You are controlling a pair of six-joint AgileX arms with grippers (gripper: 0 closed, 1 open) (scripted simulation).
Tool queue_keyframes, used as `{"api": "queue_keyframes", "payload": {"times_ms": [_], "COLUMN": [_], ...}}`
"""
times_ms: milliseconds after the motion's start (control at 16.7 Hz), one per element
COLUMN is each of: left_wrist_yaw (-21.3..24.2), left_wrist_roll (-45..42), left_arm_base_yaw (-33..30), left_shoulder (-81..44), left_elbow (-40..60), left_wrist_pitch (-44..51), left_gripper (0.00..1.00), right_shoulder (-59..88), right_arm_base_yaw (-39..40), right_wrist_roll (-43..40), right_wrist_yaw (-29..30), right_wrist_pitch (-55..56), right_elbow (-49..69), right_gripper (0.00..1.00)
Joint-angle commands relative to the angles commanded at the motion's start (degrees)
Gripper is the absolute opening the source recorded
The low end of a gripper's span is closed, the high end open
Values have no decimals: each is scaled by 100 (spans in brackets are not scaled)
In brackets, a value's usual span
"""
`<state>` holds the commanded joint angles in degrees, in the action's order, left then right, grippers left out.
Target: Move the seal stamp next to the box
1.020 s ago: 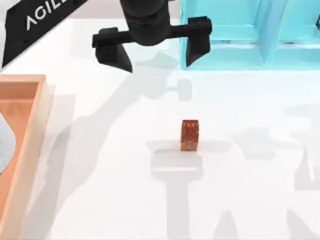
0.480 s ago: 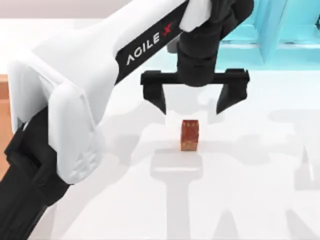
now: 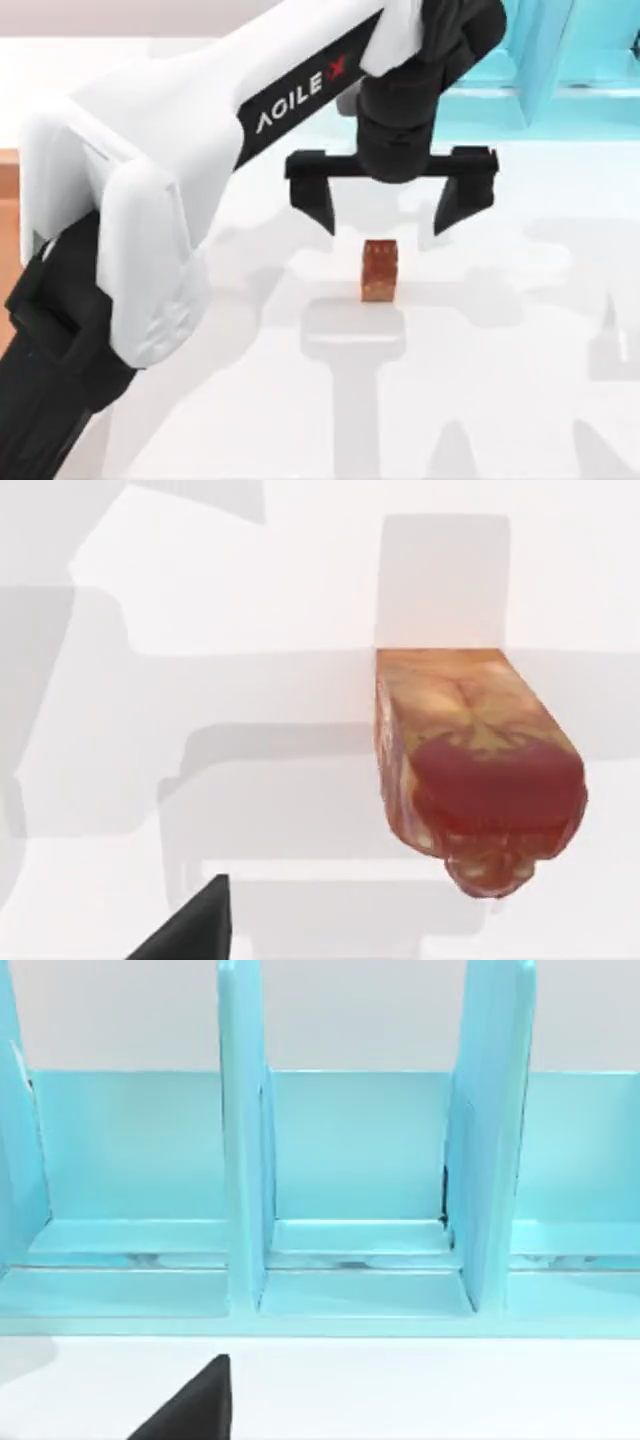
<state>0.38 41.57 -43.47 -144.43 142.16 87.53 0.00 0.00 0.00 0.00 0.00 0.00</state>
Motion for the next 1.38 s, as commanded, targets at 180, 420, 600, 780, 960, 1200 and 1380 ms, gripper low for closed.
{"api": "queue_keyframes", "payload": {"times_ms": [180,420,600,780,960,1200,1380], "left_wrist_yaw": [-1,-2,-2,-2,-2,-2,-2], "left_wrist_roll": [-5,6,8,8,8,8,8], "left_arm_base_yaw": [7,-4,-6,-6,-6,-6,-6], "left_shoulder": [82,150,175,175,175,175,175], "left_elbow": [-822,-1947,-2242,-2242,-2242,-2242,-2242], "left_wrist_pitch": [-720,-1756,-2048,-2048,-2048,-2048,-2048], "left_gripper": [100,100,100,100,77,47,25], "right_shoulder": [0,0,0,0,0,0,0], "right_arm_base_yaw": [0,0,0,0,0,0,0], "right_wrist_roll": [0,0,0,0,0,0,0], "right_wrist_yaw": [0,0,0,0,0,0,0], "right_wrist_pitch": [0,0,0,0,0,0,0], "right_elbow": [0,0,0,0,0,0,0], "right_gripper": [100,100,100,100,100,100,100]}}
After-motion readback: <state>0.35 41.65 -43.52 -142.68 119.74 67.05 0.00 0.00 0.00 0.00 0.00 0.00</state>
